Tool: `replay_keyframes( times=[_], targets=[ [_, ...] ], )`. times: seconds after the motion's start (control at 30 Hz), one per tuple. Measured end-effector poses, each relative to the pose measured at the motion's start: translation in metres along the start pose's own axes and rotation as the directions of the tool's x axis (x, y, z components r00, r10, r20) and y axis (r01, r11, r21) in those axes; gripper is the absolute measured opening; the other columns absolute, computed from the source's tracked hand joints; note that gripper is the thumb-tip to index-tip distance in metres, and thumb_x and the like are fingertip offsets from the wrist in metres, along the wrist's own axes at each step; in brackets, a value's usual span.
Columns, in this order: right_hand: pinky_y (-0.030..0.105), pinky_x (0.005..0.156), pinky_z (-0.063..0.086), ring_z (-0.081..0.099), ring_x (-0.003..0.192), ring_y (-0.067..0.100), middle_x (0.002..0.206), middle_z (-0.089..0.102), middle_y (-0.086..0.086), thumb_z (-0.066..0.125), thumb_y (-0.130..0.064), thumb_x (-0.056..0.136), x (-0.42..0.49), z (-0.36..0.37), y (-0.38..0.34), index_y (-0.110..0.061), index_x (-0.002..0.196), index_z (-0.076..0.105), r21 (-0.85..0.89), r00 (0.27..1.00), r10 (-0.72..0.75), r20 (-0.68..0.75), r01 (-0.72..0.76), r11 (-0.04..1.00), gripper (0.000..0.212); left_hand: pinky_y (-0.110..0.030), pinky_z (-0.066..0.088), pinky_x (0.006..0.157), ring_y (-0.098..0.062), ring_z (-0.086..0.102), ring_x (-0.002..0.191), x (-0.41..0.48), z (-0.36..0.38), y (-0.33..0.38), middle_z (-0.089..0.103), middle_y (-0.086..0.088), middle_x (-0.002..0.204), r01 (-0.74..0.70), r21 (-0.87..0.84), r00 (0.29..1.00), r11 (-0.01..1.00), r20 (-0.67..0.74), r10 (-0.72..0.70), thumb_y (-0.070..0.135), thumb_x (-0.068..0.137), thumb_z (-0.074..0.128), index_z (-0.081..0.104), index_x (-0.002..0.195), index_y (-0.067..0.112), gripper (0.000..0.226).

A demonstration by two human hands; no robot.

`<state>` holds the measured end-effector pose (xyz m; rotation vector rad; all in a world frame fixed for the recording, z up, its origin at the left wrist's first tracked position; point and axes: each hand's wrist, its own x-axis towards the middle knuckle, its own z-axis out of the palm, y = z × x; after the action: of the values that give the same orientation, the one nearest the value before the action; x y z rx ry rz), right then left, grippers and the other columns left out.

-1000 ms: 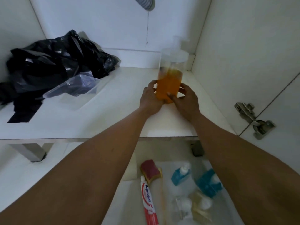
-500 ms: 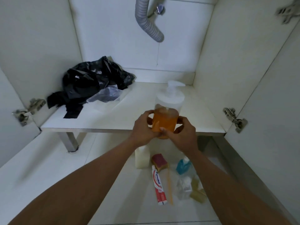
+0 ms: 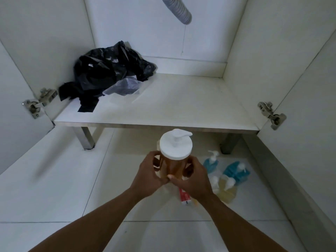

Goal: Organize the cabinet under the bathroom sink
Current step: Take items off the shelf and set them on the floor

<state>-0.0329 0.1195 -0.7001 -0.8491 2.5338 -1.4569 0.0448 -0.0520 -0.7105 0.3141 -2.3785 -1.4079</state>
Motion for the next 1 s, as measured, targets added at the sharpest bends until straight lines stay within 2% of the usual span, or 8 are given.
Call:
replay_keyframes(
  times=[0.07,0.13,0.23,0.37,0.63,0.77,0.87,1.0],
  targets=[
    [0.001,0.074,0.045,0.054,0.099,-0.015,0.112,0.047,-0.036,0.087,-0.055,0.063,-0.003,0.009,0.003,-0.045,0.124,0.036,0.009,0.996,0.03,0.083,-0.031,0.999,0.081,-0.018,0.057,0.074,-0.009,0.063,0.099,-0.01,0.003,-0.014,0.059,0.01,0.115,0.076,0.028,0.997,0.997,-0.009,-0.076,0.041,0.069,0.091,0.044,0.127,0.029,0.075],
    [0.007,0.079,0.048,0.055,0.1,-0.009,0.115,0.048,-0.033,0.086,-0.059,0.06,-0.004,0.018,0.009,-0.046,0.127,0.036,-0.01,0.984,0.097,0.147,-0.097,0.995,0.085,-0.02,0.056,0.072,-0.01,0.063,0.098,-0.018,0.005,-0.025,0.058,0.008,0.115,0.169,0.049,0.986,0.984,-0.008,-0.169,0.045,0.07,0.089,0.044,0.13,0.025,0.077],
    [0.02,0.083,0.055,0.063,0.1,0.005,0.117,0.062,-0.017,0.086,-0.061,0.055,-0.006,0.03,0.019,-0.029,0.129,0.048,-0.014,0.967,0.174,0.186,-0.174,0.985,0.088,-0.015,0.049,0.07,-0.005,0.06,0.094,-0.025,0.009,-0.032,0.059,0.005,0.113,0.249,0.038,0.969,0.968,-0.013,-0.248,0.04,0.071,0.089,0.047,0.13,0.02,0.075],
    [0.008,0.065,0.046,0.062,0.086,0.003,0.098,0.062,-0.021,0.091,-0.043,0.059,-0.006,0.034,0.021,-0.031,0.112,0.053,0.003,0.967,0.201,0.155,-0.204,0.979,0.067,-0.018,0.049,0.073,-0.012,0.063,0.098,-0.024,0.016,-0.033,0.061,0.001,0.113,0.268,0.011,0.963,0.963,-0.04,-0.268,0.039,0.076,0.083,0.051,0.13,0.017,0.067],
    [0.0,0.065,0.043,0.059,0.084,-0.006,0.095,0.054,-0.034,0.095,-0.031,0.059,-0.004,0.022,0.023,-0.033,0.113,0.051,-0.02,0.956,0.21,0.204,-0.21,0.977,0.07,-0.03,0.056,0.082,-0.015,0.062,0.101,-0.02,0.018,-0.043,0.062,0.002,0.115,0.287,0.09,0.952,0.954,0.087,-0.295,0.035,0.067,0.091,0.046,0.135,0.016,0.084],
    [0.008,0.071,0.042,0.062,0.096,0.01,0.113,0.065,-0.004,0.078,-0.005,0.071,0.019,0.0,0.017,-0.018,0.131,0.051,-0.203,0.913,0.176,0.369,-0.105,0.974,0.067,-0.029,0.05,0.082,-0.022,0.061,0.104,-0.01,0.001,-0.04,0.059,-0.001,0.119,0.235,0.257,0.942,0.937,0.176,-0.285,0.015,0.078,0.076,0.042,0.141,0.015,0.072],
    [0.024,0.077,0.046,0.065,0.095,0.02,0.109,0.07,0.005,0.068,0.001,0.078,0.052,-0.018,0.004,-0.016,0.118,0.064,-0.288,0.954,0.117,0.277,-0.034,0.957,0.043,-0.034,0.05,0.079,-0.019,0.061,0.09,0.004,-0.015,-0.022,0.061,0.003,0.115,0.216,0.313,0.96,0.925,0.103,-0.259,0.009,0.081,0.063,0.046,0.135,0.02,0.059],
    [0.026,0.067,0.052,0.063,0.072,0.009,0.089,0.066,-0.006,0.063,-0.01,0.09,0.099,-0.038,-0.031,-0.019,0.097,0.067,-0.31,0.982,0.028,0.189,0.033,0.95,0.012,-0.03,0.045,0.071,-0.017,0.059,0.081,0.036,-0.04,0.013,0.063,0.008,0.093,0.094,0.359,0.994,0.929,-0.084,-0.068,0.009,0.086,0.058,0.056,0.118,0.021,0.034]
  ],
)
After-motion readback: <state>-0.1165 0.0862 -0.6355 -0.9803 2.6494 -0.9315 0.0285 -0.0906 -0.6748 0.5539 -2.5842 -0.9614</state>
